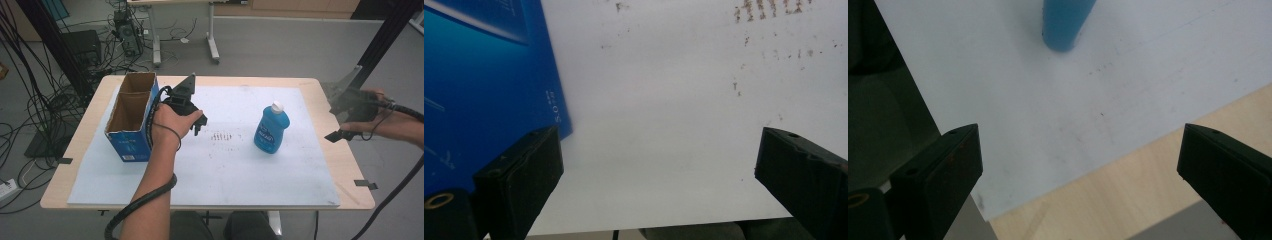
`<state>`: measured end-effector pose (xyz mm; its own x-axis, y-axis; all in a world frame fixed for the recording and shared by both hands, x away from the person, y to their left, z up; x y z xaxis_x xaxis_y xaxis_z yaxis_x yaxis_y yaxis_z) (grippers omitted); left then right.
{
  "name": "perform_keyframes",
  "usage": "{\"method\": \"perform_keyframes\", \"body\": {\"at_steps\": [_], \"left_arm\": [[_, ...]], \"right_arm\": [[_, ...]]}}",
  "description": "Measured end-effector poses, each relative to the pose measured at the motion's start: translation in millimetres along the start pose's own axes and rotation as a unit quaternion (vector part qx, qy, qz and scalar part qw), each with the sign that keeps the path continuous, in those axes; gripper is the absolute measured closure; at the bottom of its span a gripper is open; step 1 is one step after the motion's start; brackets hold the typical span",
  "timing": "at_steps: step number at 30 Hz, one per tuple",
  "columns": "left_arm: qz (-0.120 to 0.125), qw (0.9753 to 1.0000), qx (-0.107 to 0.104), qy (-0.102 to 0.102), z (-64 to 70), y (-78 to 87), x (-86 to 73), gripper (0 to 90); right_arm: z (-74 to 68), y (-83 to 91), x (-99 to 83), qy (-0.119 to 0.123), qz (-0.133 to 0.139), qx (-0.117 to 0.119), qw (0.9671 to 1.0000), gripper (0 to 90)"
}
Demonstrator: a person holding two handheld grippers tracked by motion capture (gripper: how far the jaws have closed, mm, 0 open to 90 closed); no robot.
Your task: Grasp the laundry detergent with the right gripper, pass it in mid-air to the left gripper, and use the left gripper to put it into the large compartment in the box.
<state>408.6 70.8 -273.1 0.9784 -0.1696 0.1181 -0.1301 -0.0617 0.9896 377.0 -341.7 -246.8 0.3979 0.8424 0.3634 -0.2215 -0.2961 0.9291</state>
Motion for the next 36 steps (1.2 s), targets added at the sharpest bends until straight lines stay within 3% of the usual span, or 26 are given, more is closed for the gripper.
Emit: {"method": "perform_keyframes", "body": {"at_steps": [4, 9, 10, 13, 14, 23, 25, 30, 33, 34, 36], "left_arm": [[0.002, 1.0, 0.002, 0.0, -1.1, 4.0, 0.1, 5.7], [0.002, 1.0, 0.004, -0.001, -0.3, 4.6, 0.3, 5.7], [0.001, 1.0, 0.004, -0.001, -0.1, 4.3, 0.3, 5.7], [-0.002, 1.0, 0.005, -0.004, 0.9, 2.6, 0.7, 5.7], [-0.002, 1.0, 0.005, -0.003, 1.3, 2.1, 0.8, 5.7], [-0.002, 1.0, 0.006, -0.006, 3.3, -0.7, 1.7, 5.7], [-0.004, 0.9999, 0.005, -0.009, 4.5, -4.8, 1.3, 5.8], [-0.01, 0.9999, 0.006, -0.012, 6.1, -10.0, 1.4, 5.8], [-0.012, 0.9998, 0.007, -0.013, 7.1, -10.4, 2.2, 5.8], [-0.012, 0.9998, 0.007, -0.013, 7.1, -10.4, 2.2, 5.8], [-0.01, 0.9998, 0.008, -0.013, 8.3, -9.6, 2.5, 5.8]], "right_arm": [[-7.9, -19.0, -6.6, -0.034, 0.043, 0.0, 0.9985, 3.8], [-13.5, -33.4, -5.9, -0.048, 0.073, -0.009, 0.9962, 3.8], [-15.1, -40.0, -4.1, -0.057, 0.09, -0.017, 0.9942, 3.7], [-15.5, -46.5, -1.8, -0.069, 0.106, -0.02, 0.9918, 3.6], [-15.0, -53.9, 0.4, -0.083, 0.12, -0.02, 0.989, 3.3], [-18.2, -89.5, 5.4, -0.099, 0.151, -0.02, 0.9834, 3.3], [-18.1, -103.7, 4.8, -0.104, 0.165, -0.021, 0.9806, 3.5], [-19.9, -117.3, 4.3, -0.126, 0.188, -0.028, 0.9736, 3.3], [-19.3, -126.5, 6.2, -0.142, 0.211, -0.039, 0.9664, 3.0], [-19.3, -126.5, 6.2, -0.142, 0.211, -0.039, 0.9664, 3.0], [-18.9, -132.3, 8.1, -0.15, 0.227, -0.047, 0.9611, 2.8]]}}
Point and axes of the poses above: each handheld gripper's, and its own axes: y roughly backward along the jaws, x roughly out of its top, z roughly to its right, the point moved 1 cm from there along -y, roughly forward along the jaws, and after that the axes turned 3 degrees about z, right-handed, at the moved point
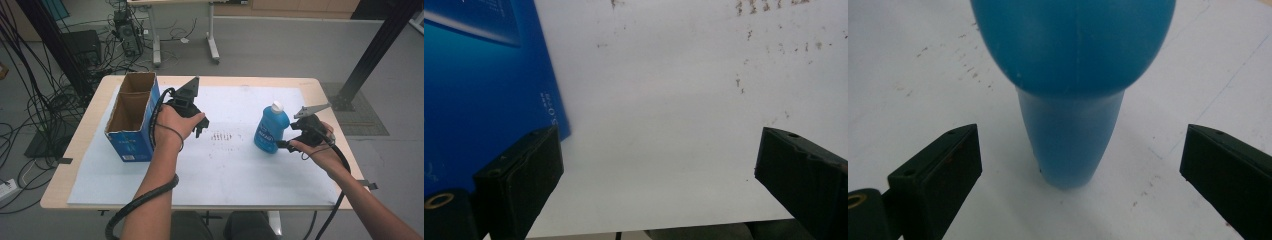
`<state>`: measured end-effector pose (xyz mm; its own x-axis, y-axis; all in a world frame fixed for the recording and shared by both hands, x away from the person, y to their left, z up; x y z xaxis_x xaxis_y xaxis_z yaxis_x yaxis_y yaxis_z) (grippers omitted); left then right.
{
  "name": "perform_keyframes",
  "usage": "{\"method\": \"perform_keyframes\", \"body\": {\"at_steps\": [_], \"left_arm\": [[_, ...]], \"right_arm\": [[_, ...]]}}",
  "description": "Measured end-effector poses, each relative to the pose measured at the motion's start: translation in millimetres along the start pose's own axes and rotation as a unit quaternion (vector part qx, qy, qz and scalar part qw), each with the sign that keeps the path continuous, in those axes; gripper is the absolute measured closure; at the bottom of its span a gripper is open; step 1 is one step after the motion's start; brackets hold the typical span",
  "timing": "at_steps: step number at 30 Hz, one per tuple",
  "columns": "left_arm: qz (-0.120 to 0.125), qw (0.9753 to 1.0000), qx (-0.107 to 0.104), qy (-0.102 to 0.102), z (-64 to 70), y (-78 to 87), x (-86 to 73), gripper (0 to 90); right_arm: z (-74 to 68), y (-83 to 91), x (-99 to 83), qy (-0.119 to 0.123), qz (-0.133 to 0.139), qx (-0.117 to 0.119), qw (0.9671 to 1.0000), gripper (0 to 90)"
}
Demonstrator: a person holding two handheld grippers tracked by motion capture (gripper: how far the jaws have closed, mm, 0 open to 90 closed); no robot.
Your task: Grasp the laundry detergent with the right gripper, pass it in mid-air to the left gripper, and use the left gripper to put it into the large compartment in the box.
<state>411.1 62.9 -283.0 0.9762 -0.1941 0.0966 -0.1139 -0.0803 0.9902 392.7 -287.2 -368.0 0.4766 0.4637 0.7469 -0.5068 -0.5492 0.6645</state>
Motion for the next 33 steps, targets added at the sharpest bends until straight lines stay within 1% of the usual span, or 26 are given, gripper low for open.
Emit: {"method": "perform_keyframes", "body": {"at_steps": [1, 3, 4, 7, 8, 9, 10, 16, 19, 25, 30, 33], "left_arm": [[0.0, 1.0, 0.0, 0.0, 0.0, 0.0, 0.0, 5.8], [-0.001, 1.0, 0.001, -0.002, 0.1, 0.5, 0.4, 5.8], [-0.002, 1.0, 0.001, -0.003, 0.1, 0.8, 0.6, 5.7], [-0.001, 1.0, 0.002, -0.004, 0.6, 1.6, 1.0, 5.8], [-0.002, 1.0, 0.005, -0.005, 1.1, 0.8, 1.3, 5.8], [-0.002, 1.0, 0.005, -0.005, 1.1, 0.8, 1.3, 5.8], [-0.003, 1.0, 0.006, -0.004, 1.4, -0.5, 1.9, 5.8], [-0.007, 0.9999, 0.007, -0.008, 5.7, -2.1, 4.2, 5.8], [-0.007, 0.9999, 0.007, -0.011, 8.0, -2.0, 5.4, 5.8], [-0.008, 0.9998, 0.008, -0.013, 11.1, -2.1, 8.5, 5.7], [-0.009, 0.9998, 0.008, -0.015, 12.2, -2.4, 10.0, 5.7], [-0.01, 0.9998, 0.008, -0.016, 12.1, -2.7, 10.5, 5.7]], "right_arm": [[0.0, 0.0, 0.0, 0.0, 0.0, 0.0, 1.0, 2.8], [-0.8, -4.8, -1.3, -0.004, 0.009, 0.0, 0.9999, 2.8], [-3.1, -9.6, -2.8, -0.004, 0.018, -0.004, 0.9998, 2.7], [-6.4, -13.6, -4.3, 0.003, 0.026, -0.007, 0.9996, 2.8], [-8.4, -16.4, -5.8, 0.0, 0.037, -0.013, 0.9992, 2.7], [-8.4, -16.4, -5.8, 0.0, 0.037, -0.013, 0.9992, 2.7], [-10.4, -18.6, -6.8, -0.002, 0.053, -0.02, 0.9984, 2.2], [-12.0, -27.6, -7.0, -0.009, 0.082, -0.027, 0.9963, 2.1], [-11.4, -31.4, -7.0, -0.007, 0.086, -0.034, 0.9957, 2.0], [-10.3, -36.5, -8.4, -0.003, 0.092, -0.039, 0.995, 1.7], [-8.9, -39.3, -9.3, -0.007, 0.097, -0.038, 0.9945, 1.7], [-9.7, -39.9, -8.5, -0.001, 0.1, -0.038, 0.9943, 1.7]]}}
Point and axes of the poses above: each handheld gripper's, and its own axes: y roughly backward along the jaws, x roughly out of its top, z roughly to its right, the point moved 1 cm from there along -y, roughly forward along the jaws, and after that the axes turned 3 degrees about z, right-handed, at the moved point
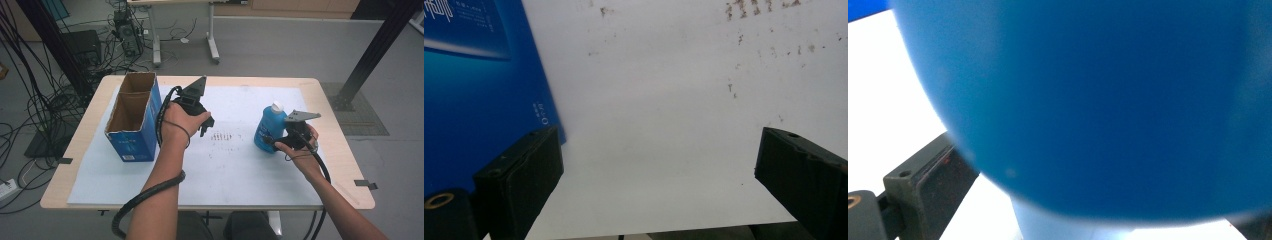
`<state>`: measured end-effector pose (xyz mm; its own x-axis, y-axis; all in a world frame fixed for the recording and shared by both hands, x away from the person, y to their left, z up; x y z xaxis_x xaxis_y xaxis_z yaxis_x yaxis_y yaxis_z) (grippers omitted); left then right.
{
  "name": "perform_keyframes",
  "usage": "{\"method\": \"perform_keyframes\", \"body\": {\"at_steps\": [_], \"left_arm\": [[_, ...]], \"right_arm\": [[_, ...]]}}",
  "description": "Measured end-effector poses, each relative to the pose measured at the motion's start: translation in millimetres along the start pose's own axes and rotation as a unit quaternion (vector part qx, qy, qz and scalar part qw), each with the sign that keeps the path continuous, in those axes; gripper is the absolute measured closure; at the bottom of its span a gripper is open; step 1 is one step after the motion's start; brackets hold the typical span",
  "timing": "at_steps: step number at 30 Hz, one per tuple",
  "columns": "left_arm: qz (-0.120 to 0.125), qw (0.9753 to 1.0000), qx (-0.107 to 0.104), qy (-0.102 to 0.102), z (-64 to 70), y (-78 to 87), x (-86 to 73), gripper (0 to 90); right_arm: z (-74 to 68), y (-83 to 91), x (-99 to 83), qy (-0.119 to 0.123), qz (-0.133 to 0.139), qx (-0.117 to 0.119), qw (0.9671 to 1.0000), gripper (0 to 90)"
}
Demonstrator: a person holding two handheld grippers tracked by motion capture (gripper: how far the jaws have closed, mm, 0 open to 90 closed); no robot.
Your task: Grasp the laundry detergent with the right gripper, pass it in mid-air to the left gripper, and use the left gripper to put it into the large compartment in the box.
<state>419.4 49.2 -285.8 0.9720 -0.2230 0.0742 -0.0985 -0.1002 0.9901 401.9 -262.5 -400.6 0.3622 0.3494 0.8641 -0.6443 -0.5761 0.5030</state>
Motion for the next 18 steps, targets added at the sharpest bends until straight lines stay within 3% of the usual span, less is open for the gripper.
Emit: {"method": "perform_keyframes", "body": {"at_steps": [18], "left_arm": [[0.004, 1.0, 0.0, 0.002, 0.5, 1.0, 0.3, 5.8]], "right_arm": [[-2.9, -1.8, 2.1, 0.003, 0.012, 0.003, 0.9999, 1.7]]}}
Point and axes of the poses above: each handheld gripper's, and its own axes: y roughly backward along the jaws, x roughly out of its top, z roughly to its right, the point moved 1 cm from there along -y, roughly forward along the jaws, and after that the axes turned 3 degrees about z, right-handed, at the moved point
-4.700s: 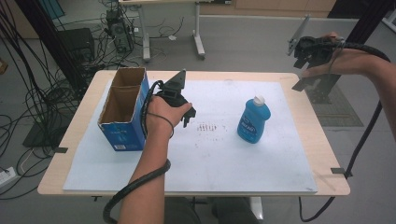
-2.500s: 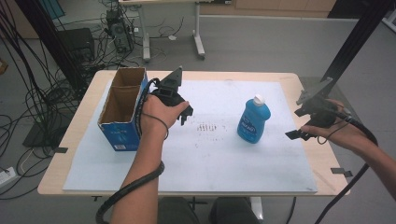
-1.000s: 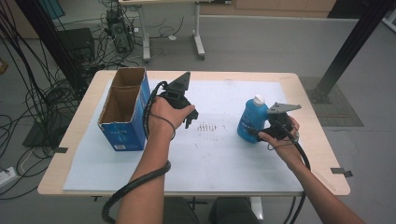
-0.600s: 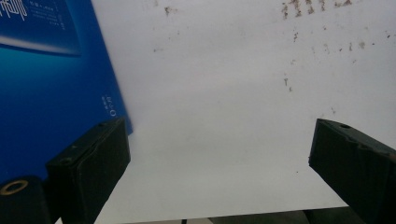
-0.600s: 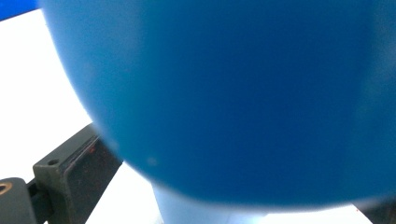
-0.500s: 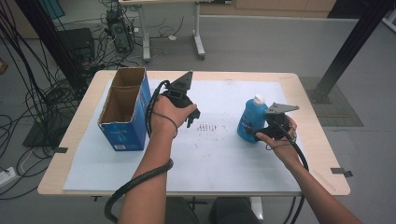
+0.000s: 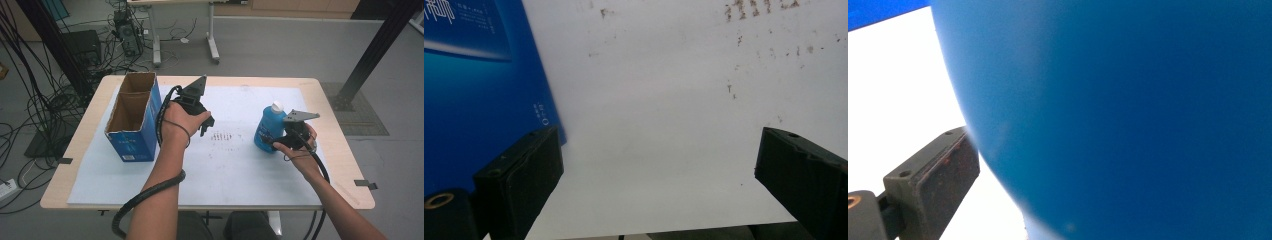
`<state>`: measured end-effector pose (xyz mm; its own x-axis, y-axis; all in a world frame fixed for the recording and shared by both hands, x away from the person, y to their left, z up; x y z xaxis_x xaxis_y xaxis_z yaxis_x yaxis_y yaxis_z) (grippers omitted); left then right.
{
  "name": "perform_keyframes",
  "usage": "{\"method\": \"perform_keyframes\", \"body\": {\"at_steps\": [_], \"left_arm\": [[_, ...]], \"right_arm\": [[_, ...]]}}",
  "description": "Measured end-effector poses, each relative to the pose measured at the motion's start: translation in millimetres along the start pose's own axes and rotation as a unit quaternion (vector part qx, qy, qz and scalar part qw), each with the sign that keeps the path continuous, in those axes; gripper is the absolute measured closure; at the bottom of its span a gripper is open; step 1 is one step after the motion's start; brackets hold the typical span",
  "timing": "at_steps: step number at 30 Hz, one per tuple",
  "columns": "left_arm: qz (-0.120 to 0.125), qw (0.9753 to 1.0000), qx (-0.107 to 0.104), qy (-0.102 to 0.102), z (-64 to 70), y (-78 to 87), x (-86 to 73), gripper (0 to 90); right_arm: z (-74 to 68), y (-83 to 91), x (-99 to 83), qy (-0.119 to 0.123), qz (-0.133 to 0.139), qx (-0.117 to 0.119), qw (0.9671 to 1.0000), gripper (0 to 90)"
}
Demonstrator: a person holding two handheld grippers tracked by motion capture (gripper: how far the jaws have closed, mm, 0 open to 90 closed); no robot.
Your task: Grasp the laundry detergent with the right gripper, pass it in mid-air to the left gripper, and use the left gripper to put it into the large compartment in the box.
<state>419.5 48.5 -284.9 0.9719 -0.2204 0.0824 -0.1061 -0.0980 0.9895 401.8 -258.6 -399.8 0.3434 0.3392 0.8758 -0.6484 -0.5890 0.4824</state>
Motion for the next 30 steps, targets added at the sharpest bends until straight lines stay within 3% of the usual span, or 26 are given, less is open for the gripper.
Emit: {"method": "perform_keyframes", "body": {"at_steps": [30], "left_arm": [[0.001, 1.0, 0.0, 0.001, -1.5, 2.1, -0.5, 5.7]], "right_arm": [[-3.9, 0.0, 3.9, 0.008, 0.004, 0.001, 1.0, 1.7]]}}
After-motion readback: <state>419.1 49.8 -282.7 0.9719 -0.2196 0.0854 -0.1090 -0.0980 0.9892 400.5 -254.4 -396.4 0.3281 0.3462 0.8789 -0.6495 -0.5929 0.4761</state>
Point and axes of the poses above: each handheld gripper's, and its own axes: y roughly backward along the jaws, x roughly out of its top, z roughly to its right, the point moved 1 cm from there along -y, roughly forward along the jaws, and after that the axes turned 3 degrees about z, right-handed, at the moved point
